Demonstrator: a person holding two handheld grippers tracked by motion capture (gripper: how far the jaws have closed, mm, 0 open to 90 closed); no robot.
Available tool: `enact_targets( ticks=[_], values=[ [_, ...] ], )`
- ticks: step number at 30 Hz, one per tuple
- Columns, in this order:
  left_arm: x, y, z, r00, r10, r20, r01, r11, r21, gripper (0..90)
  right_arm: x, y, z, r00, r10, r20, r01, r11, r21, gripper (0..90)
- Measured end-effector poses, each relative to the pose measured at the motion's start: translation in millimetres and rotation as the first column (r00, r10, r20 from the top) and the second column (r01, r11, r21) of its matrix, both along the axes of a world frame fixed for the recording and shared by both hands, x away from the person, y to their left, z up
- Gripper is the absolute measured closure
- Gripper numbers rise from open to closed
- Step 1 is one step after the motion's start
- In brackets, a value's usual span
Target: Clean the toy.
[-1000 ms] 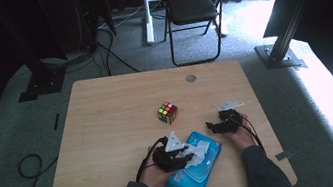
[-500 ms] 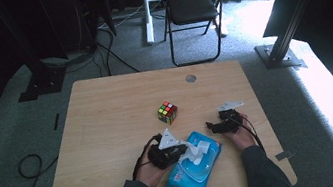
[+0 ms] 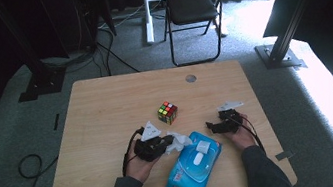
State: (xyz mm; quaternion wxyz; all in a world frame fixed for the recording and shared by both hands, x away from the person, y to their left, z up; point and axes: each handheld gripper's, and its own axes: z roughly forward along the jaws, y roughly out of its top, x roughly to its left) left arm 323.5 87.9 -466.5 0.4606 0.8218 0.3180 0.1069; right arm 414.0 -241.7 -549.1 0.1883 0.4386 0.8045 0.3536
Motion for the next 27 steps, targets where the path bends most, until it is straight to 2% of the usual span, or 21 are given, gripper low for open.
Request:
enact_targets(
  ticks=[6, 9, 16, 19, 23, 27],
  values=[
    [4.7, 11.1, 1.6, 0.9994, 0.034, 0.0, -0.034, 0.9993, -0.014, 86.3, 0.6, 1.4, -0.2, 0.9999, 0.011, -0.003, -0.011, 1.0, -0.003, 18.3],
    [8.7, 20.3, 2.0, 0.998, 0.063, 0.001, -0.062, 0.9978, -0.023, 86.3, 0.3, 0.6, 0.3, 1.0, -0.005, 0.007, 0.005, 1.0, 0.002, 27.2],
    [14.9, 31.5, -0.2, 0.9953, 0.097, -0.007, -0.097, 0.995, -0.025, 86.2, 0.2, 0.6, 0.3, 0.9999, -0.011, 0.01, 0.011, 1.0, 0.004, 28.1],
    [17.1, 34.9, -2.7, 0.994, 0.108, -0.014, -0.109, 0.9937, -0.026, 86.2, 0.4, 0.5, 0.6, 0.9999, -0.011, 0.013, 0.011, 1.0, 0.006, 31.7],
    [19.0, 38.3, -4.0, 0.9929, 0.118, -0.019, -0.118, 0.9926, -0.028, 86.2, 1.3, 1.7, 3.4, 0.9998, -0.018, -0.005, 0.018, 1.0, -0.003, 37.1],
    [21.8, 44.0, -5.0, 0.9906, 0.134, -0.024, -0.135, 0.9904, -0.029, 86.2, 1.2, 7.2, 12.3, 0.9999, 0.017, 0.004, -0.017, 1.0, 0.011, 43.8]
  ],
)
